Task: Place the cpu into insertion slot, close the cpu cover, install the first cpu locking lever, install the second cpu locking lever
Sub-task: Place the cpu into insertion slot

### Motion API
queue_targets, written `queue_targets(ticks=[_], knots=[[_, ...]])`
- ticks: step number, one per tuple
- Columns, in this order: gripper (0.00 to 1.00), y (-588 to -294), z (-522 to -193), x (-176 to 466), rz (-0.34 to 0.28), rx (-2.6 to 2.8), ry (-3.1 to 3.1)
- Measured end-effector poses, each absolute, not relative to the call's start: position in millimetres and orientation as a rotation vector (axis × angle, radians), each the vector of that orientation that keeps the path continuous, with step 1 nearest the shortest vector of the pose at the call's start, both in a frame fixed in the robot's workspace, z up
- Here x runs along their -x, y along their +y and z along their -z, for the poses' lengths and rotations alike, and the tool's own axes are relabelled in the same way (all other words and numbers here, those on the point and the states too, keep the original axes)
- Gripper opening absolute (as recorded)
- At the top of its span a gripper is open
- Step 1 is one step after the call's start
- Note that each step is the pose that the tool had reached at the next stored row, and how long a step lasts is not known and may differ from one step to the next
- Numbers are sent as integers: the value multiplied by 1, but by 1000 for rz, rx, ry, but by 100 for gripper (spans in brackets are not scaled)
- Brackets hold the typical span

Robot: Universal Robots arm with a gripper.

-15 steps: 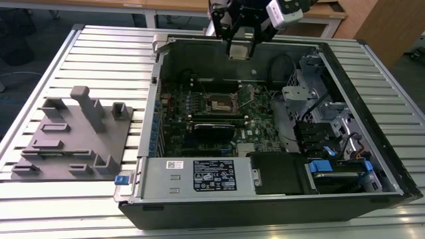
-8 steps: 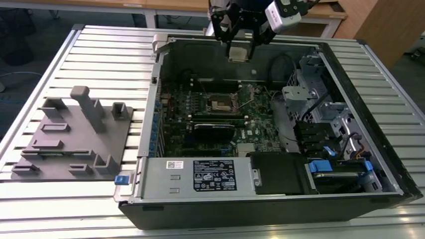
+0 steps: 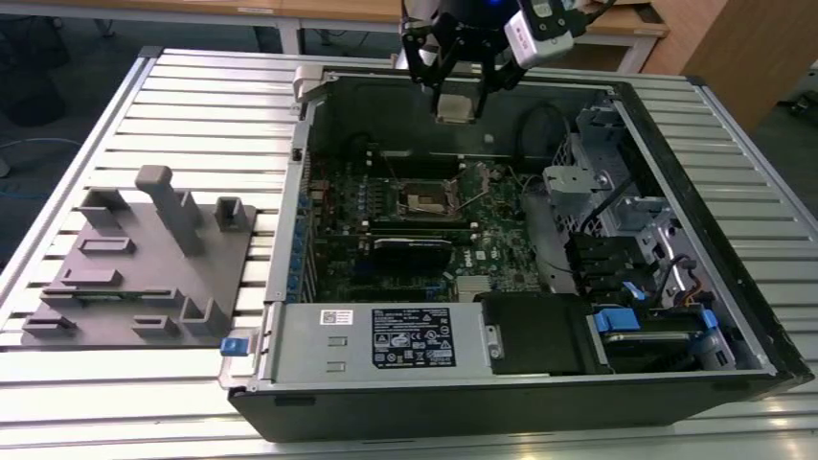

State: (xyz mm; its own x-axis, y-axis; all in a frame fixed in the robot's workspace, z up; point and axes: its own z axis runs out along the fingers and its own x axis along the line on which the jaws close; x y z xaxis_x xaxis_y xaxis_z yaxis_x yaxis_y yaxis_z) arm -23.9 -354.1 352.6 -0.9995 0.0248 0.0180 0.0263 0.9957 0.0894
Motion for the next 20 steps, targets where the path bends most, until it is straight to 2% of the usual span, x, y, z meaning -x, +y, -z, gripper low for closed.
queue_targets(ticks=[20], knots=[[54,-354,-324,36,140,40,-3122]])
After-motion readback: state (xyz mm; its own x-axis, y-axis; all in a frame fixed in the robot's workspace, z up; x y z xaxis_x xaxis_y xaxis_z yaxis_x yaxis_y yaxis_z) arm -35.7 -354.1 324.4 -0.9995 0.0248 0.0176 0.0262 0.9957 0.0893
